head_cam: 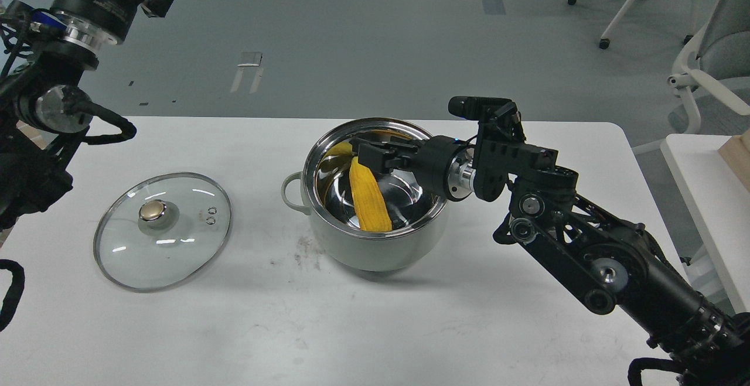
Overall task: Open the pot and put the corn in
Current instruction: 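Release the corn into the pot and raise the right arm away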
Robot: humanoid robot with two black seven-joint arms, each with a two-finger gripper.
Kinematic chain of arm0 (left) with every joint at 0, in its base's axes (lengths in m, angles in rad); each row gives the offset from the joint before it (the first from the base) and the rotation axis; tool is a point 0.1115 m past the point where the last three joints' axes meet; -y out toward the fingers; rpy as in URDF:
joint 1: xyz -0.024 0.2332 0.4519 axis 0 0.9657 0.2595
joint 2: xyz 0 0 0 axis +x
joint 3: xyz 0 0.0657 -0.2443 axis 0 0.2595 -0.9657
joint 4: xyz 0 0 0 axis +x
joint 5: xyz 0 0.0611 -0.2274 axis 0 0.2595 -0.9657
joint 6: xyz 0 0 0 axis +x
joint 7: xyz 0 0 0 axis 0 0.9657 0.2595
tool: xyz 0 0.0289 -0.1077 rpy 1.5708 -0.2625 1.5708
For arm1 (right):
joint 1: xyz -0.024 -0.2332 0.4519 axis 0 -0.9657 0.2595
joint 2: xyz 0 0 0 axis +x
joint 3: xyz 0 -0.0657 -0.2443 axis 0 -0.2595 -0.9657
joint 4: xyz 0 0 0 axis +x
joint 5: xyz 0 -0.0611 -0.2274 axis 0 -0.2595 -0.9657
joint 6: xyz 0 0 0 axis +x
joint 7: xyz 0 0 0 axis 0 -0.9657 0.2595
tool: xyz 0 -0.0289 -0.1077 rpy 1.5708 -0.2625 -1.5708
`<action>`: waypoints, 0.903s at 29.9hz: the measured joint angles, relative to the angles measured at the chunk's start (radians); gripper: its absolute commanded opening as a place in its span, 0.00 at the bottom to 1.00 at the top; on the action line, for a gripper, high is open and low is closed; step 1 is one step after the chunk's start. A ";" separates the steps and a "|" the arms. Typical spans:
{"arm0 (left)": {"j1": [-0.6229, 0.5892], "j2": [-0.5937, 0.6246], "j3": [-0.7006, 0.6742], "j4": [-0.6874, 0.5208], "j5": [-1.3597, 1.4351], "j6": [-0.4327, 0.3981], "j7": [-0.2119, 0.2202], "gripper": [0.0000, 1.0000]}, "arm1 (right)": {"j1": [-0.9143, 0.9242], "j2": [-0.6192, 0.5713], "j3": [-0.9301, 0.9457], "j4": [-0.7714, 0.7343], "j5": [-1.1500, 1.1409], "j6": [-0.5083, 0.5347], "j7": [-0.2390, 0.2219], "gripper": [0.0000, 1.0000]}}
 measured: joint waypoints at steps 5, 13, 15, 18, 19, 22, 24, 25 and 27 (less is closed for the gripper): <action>-0.001 0.001 0.000 0.000 0.000 0.000 0.000 0.98 | 0.048 -0.021 0.032 0.020 0.005 0.000 0.001 1.00; -0.005 0.004 -0.002 0.003 -0.001 0.000 0.000 0.98 | 0.130 0.033 0.339 0.026 0.053 0.000 0.013 1.00; -0.005 0.005 -0.001 0.007 -0.002 0.000 0.000 0.98 | 0.143 0.045 0.435 0.017 0.123 0.000 0.013 1.00; 0.000 0.007 0.001 0.013 -0.003 0.000 0.000 0.98 | 0.163 0.050 0.551 -0.020 0.272 0.000 0.013 1.00; 0.001 0.009 0.001 0.013 -0.003 0.000 0.000 0.98 | 0.169 0.050 0.579 -0.040 0.321 0.000 0.013 1.00; 0.002 0.027 -0.003 0.014 -0.004 0.000 0.000 0.98 | 0.179 0.043 0.660 -0.118 0.485 -0.003 0.013 1.00; 0.002 0.035 -0.010 0.014 -0.010 0.000 0.000 0.98 | 0.181 0.028 0.707 -0.174 0.611 -0.018 0.013 1.00; 0.002 0.037 -0.012 0.015 -0.013 0.000 0.000 0.98 | 0.181 0.021 0.722 -0.198 0.662 -0.025 0.013 1.00; 0.002 0.037 -0.015 0.015 -0.015 0.000 0.000 0.98 | 0.182 0.002 0.736 -0.238 0.752 -0.038 0.016 1.00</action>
